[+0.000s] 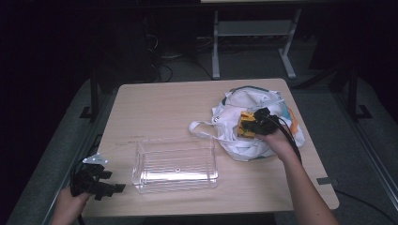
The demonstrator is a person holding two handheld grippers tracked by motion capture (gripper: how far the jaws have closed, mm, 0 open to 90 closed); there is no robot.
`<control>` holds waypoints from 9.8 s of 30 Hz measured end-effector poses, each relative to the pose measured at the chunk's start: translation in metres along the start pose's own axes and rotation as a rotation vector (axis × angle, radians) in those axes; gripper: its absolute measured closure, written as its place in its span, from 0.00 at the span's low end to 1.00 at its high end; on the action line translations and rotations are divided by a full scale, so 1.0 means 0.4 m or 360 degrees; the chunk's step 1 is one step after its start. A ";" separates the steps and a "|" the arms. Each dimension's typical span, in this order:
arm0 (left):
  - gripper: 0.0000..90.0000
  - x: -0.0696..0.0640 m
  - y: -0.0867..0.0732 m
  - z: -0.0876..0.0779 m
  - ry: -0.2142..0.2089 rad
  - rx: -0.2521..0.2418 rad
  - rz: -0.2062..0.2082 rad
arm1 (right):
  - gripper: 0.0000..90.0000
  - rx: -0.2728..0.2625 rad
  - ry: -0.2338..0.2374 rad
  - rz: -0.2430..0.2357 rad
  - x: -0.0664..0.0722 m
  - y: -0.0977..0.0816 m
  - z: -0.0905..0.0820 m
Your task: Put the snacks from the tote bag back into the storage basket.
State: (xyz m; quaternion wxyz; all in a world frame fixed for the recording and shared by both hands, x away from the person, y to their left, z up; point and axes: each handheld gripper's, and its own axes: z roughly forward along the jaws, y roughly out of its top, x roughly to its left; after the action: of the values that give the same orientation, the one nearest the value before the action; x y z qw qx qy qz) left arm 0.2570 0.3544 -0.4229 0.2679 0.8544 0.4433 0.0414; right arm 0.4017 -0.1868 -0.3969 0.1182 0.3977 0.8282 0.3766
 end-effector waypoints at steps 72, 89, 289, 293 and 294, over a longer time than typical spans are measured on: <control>0.18 -0.001 0.004 0.016 -0.0043 0.0023 0.0012 | 1.00 0.0125 0.0127 -0.0138 -0.030 -0.035 -0.064; 0.18 0.010 -0.002 0.015 -0.0040 0.0015 -0.0008 | 0.67 0.0136 0.0024 -0.0049 -0.019 -0.045 -0.108; 0.18 0.006 -0.002 -0.005 -0.0074 -0.0057 0.0037 | 0.57 0.0646 0.0313 -0.0938 0.328 0.316 -0.061; 0.18 0.007 -0.002 -0.007 -0.0075 -0.0057 0.0040 | 0.57 0.0650 0.0328 -0.0961 0.341 0.322 -0.049; 0.18 0.008 -0.002 -0.007 -0.0074 -0.0056 0.0043 | 0.57 0.0646 0.0333 -0.0960 0.347 0.323 -0.046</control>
State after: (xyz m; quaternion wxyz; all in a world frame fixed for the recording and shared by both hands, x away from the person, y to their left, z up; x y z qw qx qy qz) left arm 0.2574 0.3585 -0.4217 0.2926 0.8561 0.4247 0.0329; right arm 0.3752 -0.0412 -0.2772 0.0574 0.1106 0.9735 0.1916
